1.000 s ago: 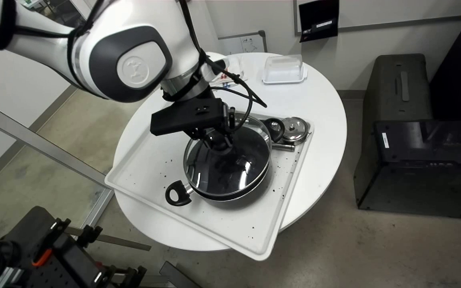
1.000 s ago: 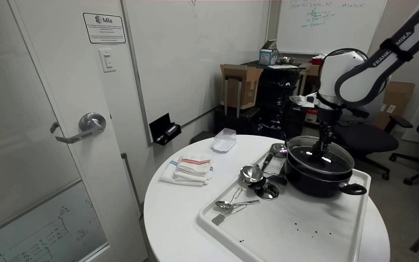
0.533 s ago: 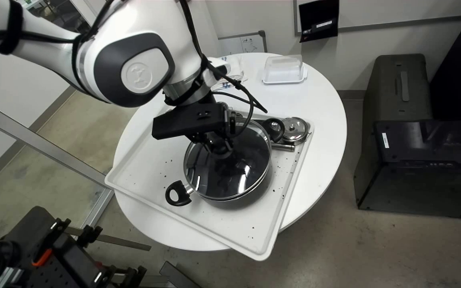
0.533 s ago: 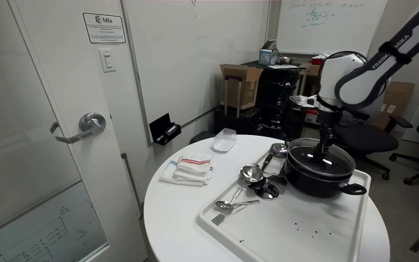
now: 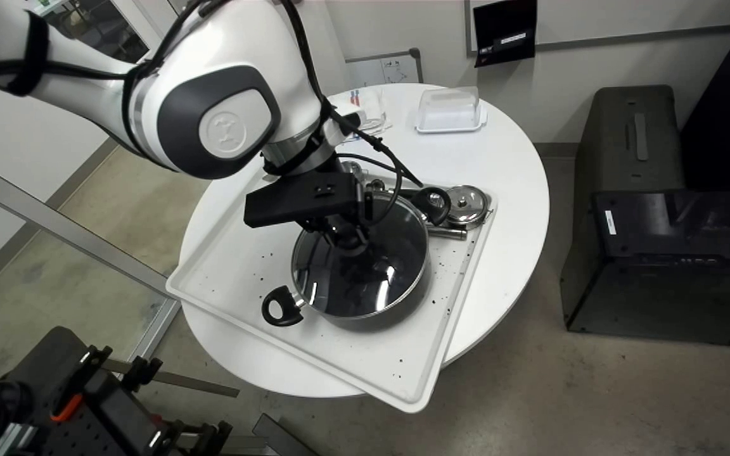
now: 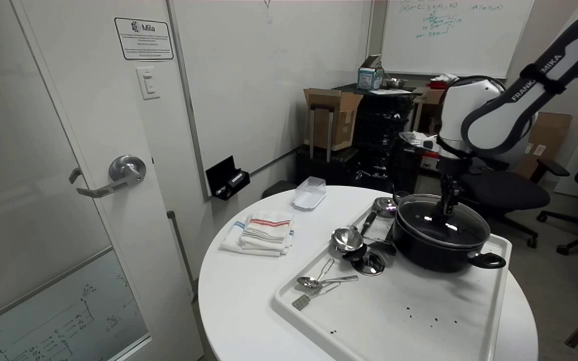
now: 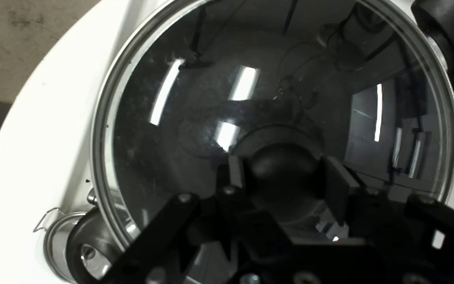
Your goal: Put the lid on the pot
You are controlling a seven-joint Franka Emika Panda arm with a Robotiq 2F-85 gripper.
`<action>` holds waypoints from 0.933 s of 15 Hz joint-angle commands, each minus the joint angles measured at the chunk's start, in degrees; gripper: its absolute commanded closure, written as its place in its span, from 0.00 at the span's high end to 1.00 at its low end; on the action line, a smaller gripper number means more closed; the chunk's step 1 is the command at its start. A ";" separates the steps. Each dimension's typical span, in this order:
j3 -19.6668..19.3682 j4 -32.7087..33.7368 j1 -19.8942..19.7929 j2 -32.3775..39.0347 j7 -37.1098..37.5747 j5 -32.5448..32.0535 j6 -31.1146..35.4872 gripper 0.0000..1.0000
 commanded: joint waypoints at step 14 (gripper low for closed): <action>0.10 -0.98 0.25 -0.36 0.32 -0.61 1.35 0.25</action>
